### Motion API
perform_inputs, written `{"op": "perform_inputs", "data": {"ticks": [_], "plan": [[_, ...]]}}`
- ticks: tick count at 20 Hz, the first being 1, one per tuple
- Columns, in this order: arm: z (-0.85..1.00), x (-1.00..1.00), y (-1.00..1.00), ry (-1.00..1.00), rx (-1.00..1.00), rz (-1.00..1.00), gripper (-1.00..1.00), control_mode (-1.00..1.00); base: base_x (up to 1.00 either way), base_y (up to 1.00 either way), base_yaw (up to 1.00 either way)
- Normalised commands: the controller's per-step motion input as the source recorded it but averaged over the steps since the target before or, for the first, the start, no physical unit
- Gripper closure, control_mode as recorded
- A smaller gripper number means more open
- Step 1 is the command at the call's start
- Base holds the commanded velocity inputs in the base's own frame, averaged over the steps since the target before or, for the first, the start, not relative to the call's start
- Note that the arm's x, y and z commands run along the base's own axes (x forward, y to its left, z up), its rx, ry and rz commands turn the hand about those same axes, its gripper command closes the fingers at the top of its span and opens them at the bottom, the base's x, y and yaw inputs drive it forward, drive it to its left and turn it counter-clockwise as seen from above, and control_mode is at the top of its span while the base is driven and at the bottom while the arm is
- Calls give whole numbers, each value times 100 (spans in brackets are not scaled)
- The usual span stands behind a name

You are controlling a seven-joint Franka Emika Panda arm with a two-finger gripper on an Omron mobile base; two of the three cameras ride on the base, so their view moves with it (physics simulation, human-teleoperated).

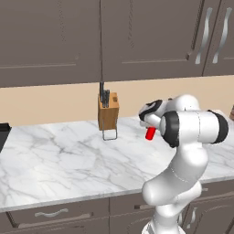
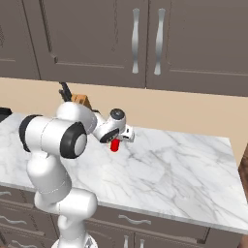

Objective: Move the drinks to the dining counter.

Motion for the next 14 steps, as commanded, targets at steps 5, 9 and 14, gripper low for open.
{"op": "perform_inputs", "data": {"ticks": [5, 9, 14], "plan": [[37, -35, -26, 0, 16, 0, 100, -100, 0, 0, 0], [41, -43, -28, 0, 15, 0, 100, -100, 0, 0, 0], [45, -43, -32, -1, 15, 0, 100, -100, 0, 0, 0]]}}
